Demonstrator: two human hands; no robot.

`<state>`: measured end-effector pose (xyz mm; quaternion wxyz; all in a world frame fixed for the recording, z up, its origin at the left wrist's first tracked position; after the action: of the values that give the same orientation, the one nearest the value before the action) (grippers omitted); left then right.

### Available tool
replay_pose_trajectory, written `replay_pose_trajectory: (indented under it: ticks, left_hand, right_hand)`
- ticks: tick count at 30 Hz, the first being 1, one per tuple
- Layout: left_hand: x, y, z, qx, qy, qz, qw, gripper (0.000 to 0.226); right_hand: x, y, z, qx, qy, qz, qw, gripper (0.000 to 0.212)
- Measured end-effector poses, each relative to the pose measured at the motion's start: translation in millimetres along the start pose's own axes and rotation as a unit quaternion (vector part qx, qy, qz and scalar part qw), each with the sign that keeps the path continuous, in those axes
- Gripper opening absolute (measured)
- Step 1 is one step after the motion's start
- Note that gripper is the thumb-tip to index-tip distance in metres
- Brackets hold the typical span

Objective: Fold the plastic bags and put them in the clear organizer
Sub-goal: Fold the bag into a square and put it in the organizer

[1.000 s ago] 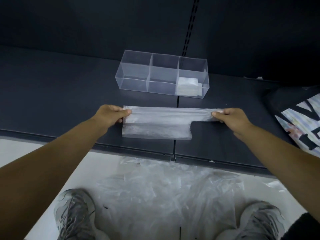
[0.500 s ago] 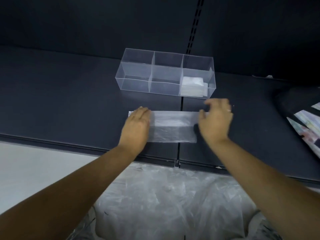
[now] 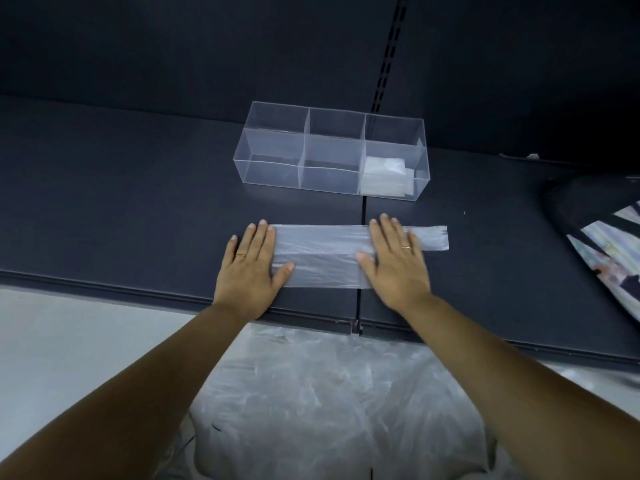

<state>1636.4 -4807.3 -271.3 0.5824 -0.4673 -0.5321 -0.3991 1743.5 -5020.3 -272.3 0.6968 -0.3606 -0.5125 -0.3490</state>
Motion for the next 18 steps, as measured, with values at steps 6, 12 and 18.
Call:
replay_pose_trajectory:
  ticks: [6, 12, 18]
  left_hand:
    - [24, -12, 10, 0.012, -0.004, -0.026, 1.000, 0.086]
    - [34, -36, -97, -0.195, -0.102, -0.018, 0.975, 0.075]
    - [26, -24, -108, -0.116, -0.134, -0.027, 0.984, 0.070]
  right_hand:
    - [53, -41, -32, 0.011, 0.053, -0.123, 0.991, 0.051]
    - [53, -66, 0, 0.096, 0.100, -0.114, 0.984, 0.014]
    - [44, -46, 5, 0.063, 0.099, -0.036, 0.992, 0.011]
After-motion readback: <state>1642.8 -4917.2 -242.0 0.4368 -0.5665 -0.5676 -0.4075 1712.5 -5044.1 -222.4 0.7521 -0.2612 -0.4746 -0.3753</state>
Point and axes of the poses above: each hand's wrist, its own y-axis towards the middle knuckle, its own x-axis out of the back of the hand, z = x × y, the point moved 9 cm from there along y, towards the middle knuckle, and after that the axes turned 4 degrees about y, right-handed, at the moved point
